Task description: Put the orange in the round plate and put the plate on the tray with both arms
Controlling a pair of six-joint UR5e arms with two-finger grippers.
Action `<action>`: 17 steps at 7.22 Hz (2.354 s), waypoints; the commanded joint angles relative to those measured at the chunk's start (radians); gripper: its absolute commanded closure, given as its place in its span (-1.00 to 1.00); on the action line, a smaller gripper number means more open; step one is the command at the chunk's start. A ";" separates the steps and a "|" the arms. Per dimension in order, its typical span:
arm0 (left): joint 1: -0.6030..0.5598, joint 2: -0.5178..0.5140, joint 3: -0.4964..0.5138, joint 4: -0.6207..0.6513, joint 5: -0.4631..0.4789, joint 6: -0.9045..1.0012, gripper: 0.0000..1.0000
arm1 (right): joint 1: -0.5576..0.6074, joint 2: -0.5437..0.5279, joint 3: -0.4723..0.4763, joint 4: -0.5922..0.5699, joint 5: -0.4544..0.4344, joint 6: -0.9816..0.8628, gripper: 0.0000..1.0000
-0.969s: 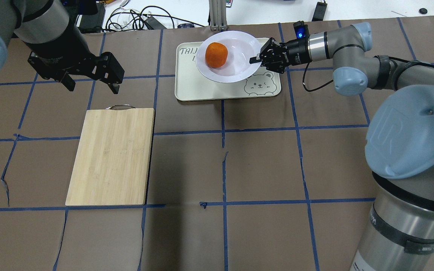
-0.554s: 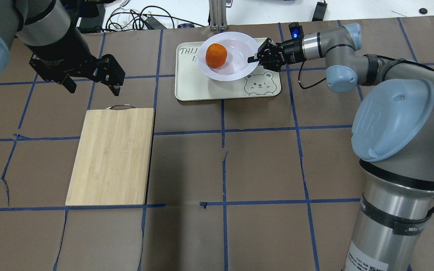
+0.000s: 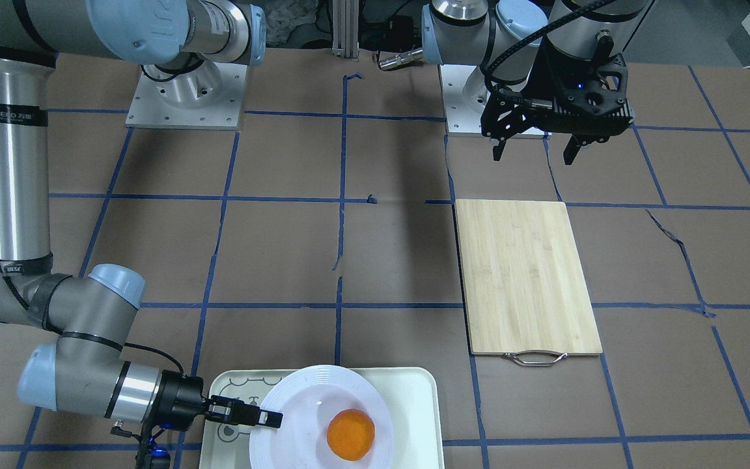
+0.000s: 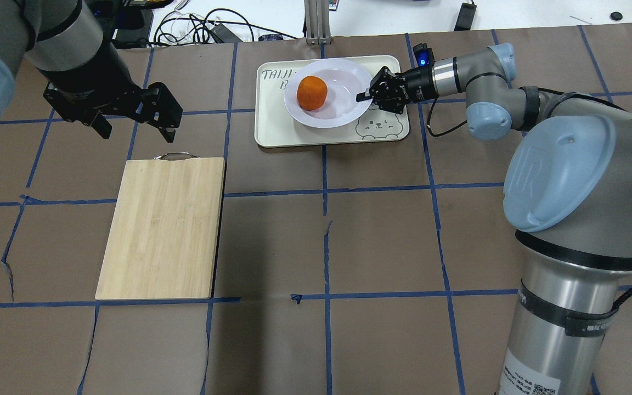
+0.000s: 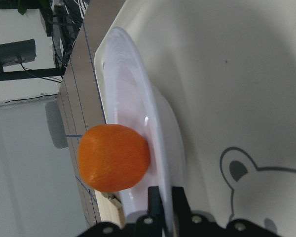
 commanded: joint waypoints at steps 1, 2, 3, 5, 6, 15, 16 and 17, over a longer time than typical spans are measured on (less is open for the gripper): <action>0.001 0.001 -0.001 0.001 0.000 0.000 -1.00 | 0.001 -0.005 0.005 0.007 -0.005 0.005 -0.40; 0.001 0.001 -0.001 0.002 -0.001 0.000 -1.00 | -0.001 -0.015 -0.004 0.007 -0.008 0.043 -0.62; 0.003 0.001 -0.001 0.001 0.000 0.000 -1.00 | -0.002 -0.046 -0.025 0.007 -0.101 0.046 -0.75; 0.001 0.000 -0.001 0.002 -0.001 0.000 -1.00 | -0.004 -0.107 -0.062 0.021 -0.354 0.039 -0.84; 0.003 0.001 -0.001 0.001 -0.002 0.000 -1.00 | -0.004 -0.147 -0.065 0.075 -0.422 0.039 -0.85; 0.003 0.001 -0.001 0.002 -0.001 0.000 -1.00 | 0.173 -0.747 -0.047 0.794 -1.125 -0.002 -0.88; 0.003 0.001 -0.002 0.002 -0.002 0.000 -1.00 | 0.173 -0.749 -0.045 0.795 -1.125 -0.010 -0.88; 0.003 0.003 -0.001 0.001 -0.002 0.000 -1.00 | 0.173 -0.750 -0.045 0.821 -1.126 -0.012 -0.86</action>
